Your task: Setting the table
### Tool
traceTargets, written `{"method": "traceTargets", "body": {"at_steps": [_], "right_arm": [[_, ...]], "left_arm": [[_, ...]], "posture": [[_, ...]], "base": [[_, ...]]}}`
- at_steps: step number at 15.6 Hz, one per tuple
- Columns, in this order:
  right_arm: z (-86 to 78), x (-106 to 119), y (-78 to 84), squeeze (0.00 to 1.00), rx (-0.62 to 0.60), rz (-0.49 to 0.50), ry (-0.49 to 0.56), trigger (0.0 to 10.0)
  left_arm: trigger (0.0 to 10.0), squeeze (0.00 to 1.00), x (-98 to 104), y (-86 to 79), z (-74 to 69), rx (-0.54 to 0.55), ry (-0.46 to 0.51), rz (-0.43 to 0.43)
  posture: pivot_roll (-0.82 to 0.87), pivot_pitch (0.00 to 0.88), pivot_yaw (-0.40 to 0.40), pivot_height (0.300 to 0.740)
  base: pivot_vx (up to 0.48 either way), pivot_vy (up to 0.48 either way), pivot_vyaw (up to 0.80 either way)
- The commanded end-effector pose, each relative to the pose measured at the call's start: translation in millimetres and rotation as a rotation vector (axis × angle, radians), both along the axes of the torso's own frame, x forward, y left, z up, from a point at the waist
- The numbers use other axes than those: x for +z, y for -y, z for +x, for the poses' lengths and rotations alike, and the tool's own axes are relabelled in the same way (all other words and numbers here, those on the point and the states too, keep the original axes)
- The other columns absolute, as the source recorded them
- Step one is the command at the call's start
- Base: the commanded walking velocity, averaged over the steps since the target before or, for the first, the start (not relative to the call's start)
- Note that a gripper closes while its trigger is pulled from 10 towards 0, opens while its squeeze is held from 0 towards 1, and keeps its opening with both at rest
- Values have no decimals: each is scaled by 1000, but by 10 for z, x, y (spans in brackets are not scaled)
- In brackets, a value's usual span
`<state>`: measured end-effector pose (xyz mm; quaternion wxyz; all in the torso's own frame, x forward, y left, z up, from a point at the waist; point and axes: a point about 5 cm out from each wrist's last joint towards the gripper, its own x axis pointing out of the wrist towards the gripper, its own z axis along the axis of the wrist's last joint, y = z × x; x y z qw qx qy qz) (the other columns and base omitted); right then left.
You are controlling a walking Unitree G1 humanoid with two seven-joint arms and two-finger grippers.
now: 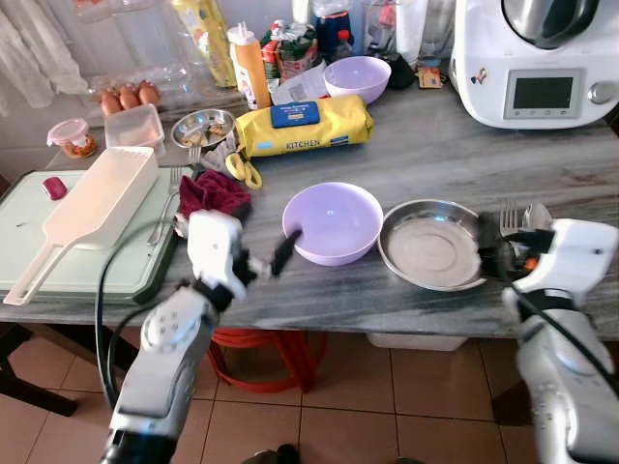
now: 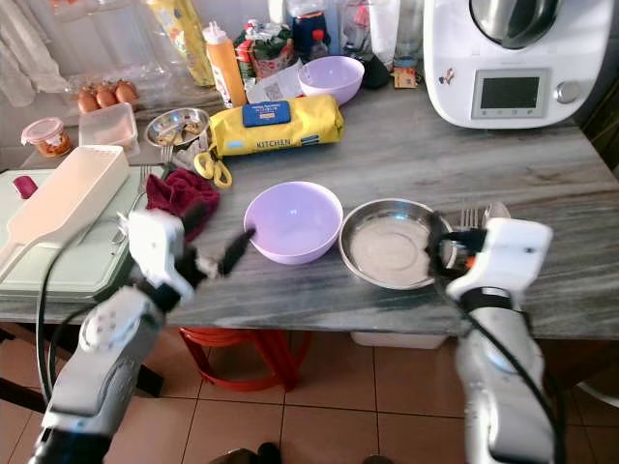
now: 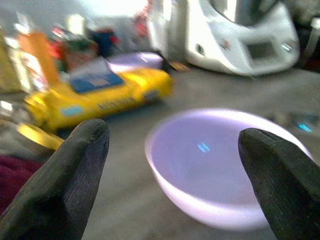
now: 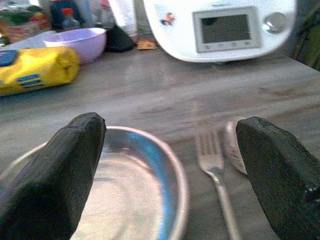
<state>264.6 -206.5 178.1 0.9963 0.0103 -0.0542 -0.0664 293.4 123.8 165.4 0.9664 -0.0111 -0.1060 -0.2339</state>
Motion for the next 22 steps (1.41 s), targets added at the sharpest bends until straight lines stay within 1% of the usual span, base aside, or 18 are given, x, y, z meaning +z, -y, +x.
{"method": "traceTargets", "body": {"at_steps": [1,2,3,5,6,8,11,14,18,22], "right_arm": [[-17,31,-48,729,13,8,21,10000],[-17,33,-64,0,17,16,23,10000],[-14,41,-75,0,20,19,26,10000],[-4,42,-72,0,19,18,27,10000],[0,46,-63,0,12,19,25,10000],[0,40,-47,0,2,16,16,10000],[-6,35,-44,0,-1,20,14,10000],[-9,24,-45,0,-2,16,11,10000],[-16,1,-39,0,-10,5,-1,10000],[-19,-19,-16,0,-26,11,-8,10000]], "left_arm": [[10000,0,-23,-70,23,70,-3,6],[10000,0,2,-63,29,98,7,-10],[10000,0,39,-62,42,140,18,-19],[10000,0,43,-66,60,169,22,-10],[10000,0,14,-89,75,215,18,19],[10000,0,-56,-86,76,223,-1,38],[10000,0,-91,-66,77,241,-4,62],[10000,0,-104,-31,82,246,-5,81],[10000,0,-114,-30,74,247,-4,96],[10000,0,-121,-23,83,242,-13,98]], "posture": [[-187,87,102,740],[-187,87,102,740],[-187,86,99,740],[-186,86,98,740],[-189,86,99,740],[-192,87,101,740],[-194,88,103,740],[-194,92,104,740],[-194,94,106,740],[-194,98,109,740]], "base": [[0,0,0],[0,0,0],[0,0,0],[0,0,0],[0,0,0],[0,0,-631],[0,0,-704],[0,0,0],[0,0,0],[-292,0,0]]}}
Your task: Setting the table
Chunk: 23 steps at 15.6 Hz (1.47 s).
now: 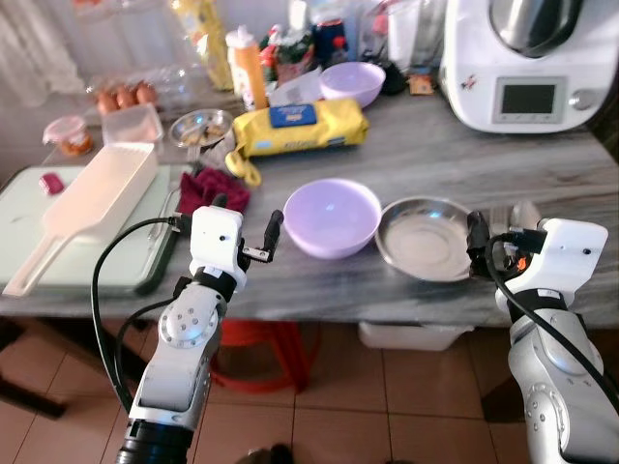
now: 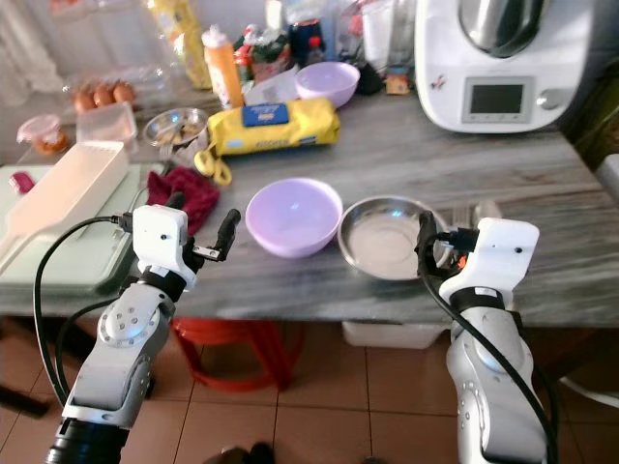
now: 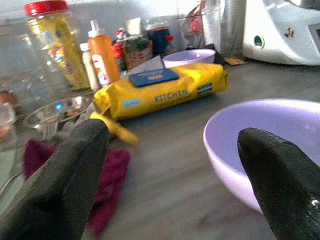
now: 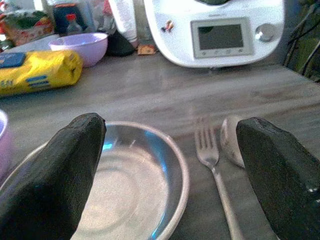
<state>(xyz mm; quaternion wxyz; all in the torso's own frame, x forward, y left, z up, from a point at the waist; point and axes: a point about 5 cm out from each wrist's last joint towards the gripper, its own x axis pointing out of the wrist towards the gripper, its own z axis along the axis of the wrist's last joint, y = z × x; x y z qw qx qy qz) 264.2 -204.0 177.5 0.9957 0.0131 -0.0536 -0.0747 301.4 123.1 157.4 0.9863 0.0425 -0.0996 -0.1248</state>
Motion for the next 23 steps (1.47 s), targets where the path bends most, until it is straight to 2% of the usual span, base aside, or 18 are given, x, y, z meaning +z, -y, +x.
{"method": "traceTargets", "body": {"at_steps": [1,17,19,22,23], "right_arm": [[-13,-13,9,0,-11,5,-7,10000],[-2,-38,70,0,-26,5,-22,10000],[6,-45,53,0,-19,7,-25,10000],[1,-77,21,0,7,5,-41,10000],[-8,-79,7,0,13,-24,-43,10000]], "left_arm": [[10000,0,-42,-29,4,11,-22,11],[10000,0,-70,5,-18,-11,-33,20],[10000,0,-57,23,-17,-41,-15,25],[10000,0,-43,44,-21,-82,-17,-19],[10000,0,-41,49,-30,-89,-15,-4]], "posture": [[-193,98,109,740],[-193,106,103,740],[-193,106,103,740],[-193,106,103,740],[-194,102,104,740]], "base": [[-319,0,0],[-344,0,0],[0,0,0],[0,0,0],[0,0,0]]}}
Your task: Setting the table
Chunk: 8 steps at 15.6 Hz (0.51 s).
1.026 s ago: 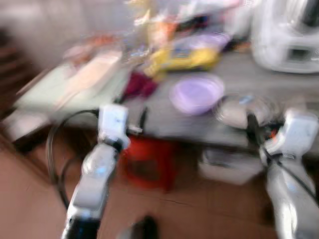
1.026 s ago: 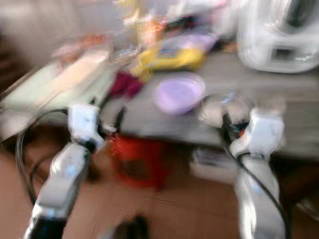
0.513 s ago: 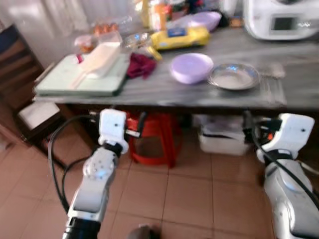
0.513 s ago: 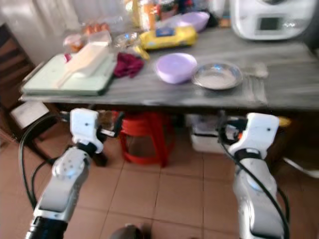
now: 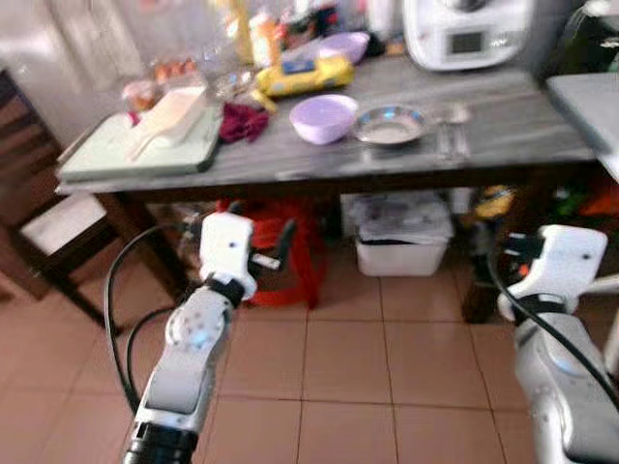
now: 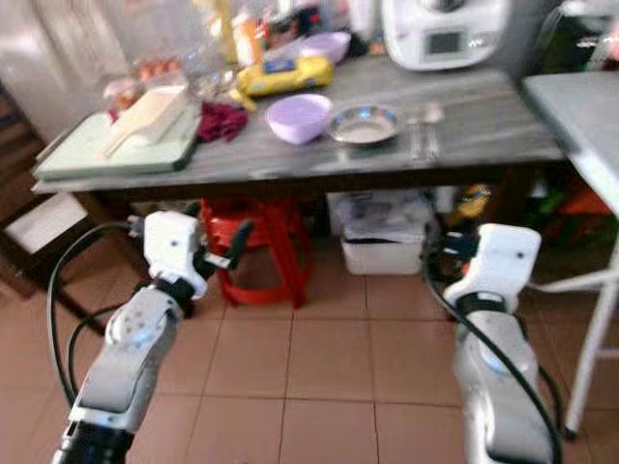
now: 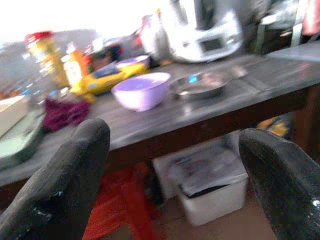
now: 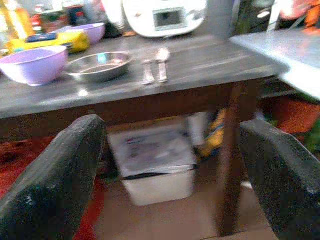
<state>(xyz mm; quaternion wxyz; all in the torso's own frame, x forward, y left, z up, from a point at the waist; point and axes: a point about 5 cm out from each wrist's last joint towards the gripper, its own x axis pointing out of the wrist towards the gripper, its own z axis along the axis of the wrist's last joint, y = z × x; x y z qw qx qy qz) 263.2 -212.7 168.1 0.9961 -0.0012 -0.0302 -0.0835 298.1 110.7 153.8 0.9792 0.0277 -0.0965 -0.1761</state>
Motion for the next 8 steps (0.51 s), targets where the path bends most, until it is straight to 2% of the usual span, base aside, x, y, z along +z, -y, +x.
{"method": "traceTargets", "body": {"at_steps": [1,3,5,8], "right_arm": [[2,13,-82,0,32,9,6,10000],[5,13,-87,0,37,18,10,10000],[-8,26,-87,0,39,3,26,10000],[-21,9,-83,0,35,33,15,10000]], "left_arm": [[10000,0,-6,-64,-1,9,0,15],[10000,0,-10,-20,-16,-25,-8,-5],[10000,0,-15,-7,-25,-42,-15,-17],[10000,0,-8,-11,-28,-46,-11,-17]], "posture": [[-194,102,104,740],[-194,102,104,740],[-194,102,104,740],[-195,107,105,740]], "base": [[0,0,0],[0,0,0],[0,-311,0],[0,-480,0]]}}
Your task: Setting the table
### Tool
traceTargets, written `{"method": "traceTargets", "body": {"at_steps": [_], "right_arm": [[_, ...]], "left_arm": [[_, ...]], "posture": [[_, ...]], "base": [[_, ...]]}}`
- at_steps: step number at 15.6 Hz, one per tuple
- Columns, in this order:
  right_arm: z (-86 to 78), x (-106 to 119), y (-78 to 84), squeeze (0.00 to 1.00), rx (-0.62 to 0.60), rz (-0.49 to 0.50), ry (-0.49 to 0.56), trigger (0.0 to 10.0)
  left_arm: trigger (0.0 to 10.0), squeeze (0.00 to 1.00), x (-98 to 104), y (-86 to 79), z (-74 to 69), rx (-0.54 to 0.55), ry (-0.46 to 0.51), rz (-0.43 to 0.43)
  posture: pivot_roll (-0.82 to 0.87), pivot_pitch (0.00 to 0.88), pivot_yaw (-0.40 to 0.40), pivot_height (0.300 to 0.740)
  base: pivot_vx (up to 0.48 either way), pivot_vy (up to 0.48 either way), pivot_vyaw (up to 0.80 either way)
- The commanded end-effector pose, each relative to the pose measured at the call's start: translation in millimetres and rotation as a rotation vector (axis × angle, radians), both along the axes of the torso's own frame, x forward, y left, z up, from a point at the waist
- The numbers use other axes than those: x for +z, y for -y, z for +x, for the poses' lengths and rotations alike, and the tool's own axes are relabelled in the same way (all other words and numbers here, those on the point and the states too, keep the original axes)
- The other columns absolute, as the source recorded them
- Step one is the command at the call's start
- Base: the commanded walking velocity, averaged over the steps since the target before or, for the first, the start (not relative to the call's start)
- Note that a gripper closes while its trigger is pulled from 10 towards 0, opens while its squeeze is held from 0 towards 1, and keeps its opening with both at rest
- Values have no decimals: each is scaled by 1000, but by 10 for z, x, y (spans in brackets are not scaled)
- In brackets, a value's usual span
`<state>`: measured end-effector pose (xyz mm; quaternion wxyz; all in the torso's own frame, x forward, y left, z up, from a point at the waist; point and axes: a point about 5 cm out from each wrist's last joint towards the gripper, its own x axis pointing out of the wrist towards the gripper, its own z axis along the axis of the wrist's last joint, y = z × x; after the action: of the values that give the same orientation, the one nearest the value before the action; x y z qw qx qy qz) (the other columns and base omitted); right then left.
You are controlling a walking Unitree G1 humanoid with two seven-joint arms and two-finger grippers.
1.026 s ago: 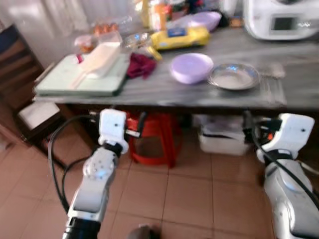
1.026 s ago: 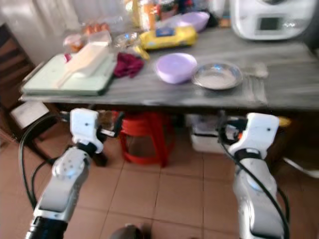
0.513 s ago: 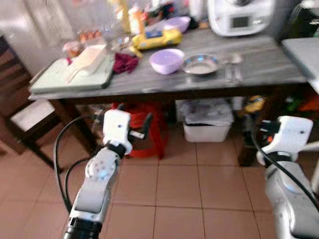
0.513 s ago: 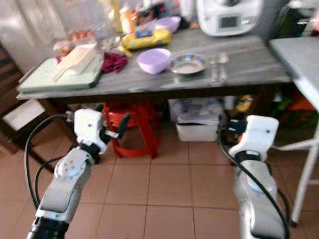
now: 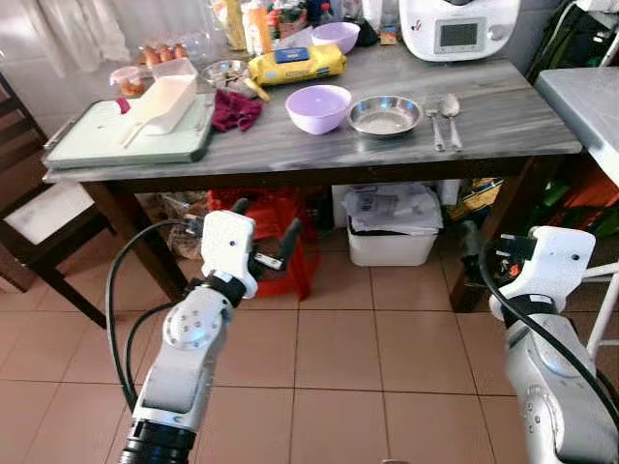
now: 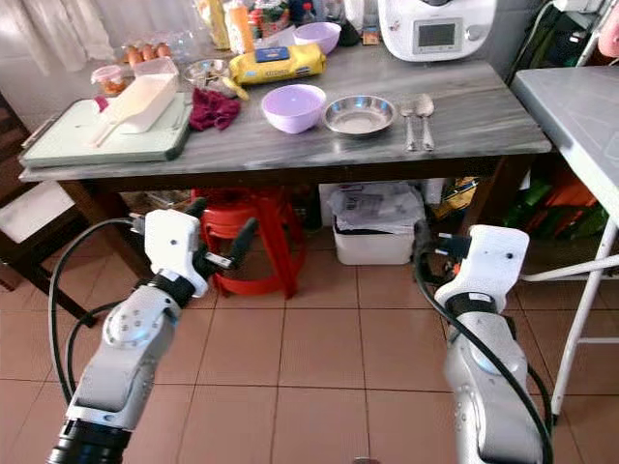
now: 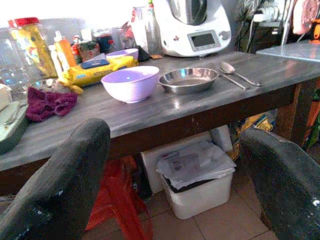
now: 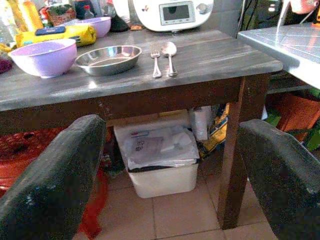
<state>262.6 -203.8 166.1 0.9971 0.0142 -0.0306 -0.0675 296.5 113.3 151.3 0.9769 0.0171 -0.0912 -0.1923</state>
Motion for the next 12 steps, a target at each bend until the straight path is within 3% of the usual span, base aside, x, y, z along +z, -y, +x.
{"method": "traceTargets", "body": {"at_steps": [1,7,12], "right_arm": [[-11,23,17,0,-9,-8,0,10000],[10,29,25,0,-26,-90,11,10000],[5,40,22,0,-19,-50,34,10000]], "left_arm": [[10000,0,17,16,-11,-13,3,-4],[10000,0,17,26,-8,-23,-1,-4],[10000,0,12,33,-11,-30,-4,-1]], "posture": [[-196,109,108,740],[-198,112,110,740],[-198,112,110,740]], "base": [[0,-480,0],[0,-480,0],[0,-480,0]]}}
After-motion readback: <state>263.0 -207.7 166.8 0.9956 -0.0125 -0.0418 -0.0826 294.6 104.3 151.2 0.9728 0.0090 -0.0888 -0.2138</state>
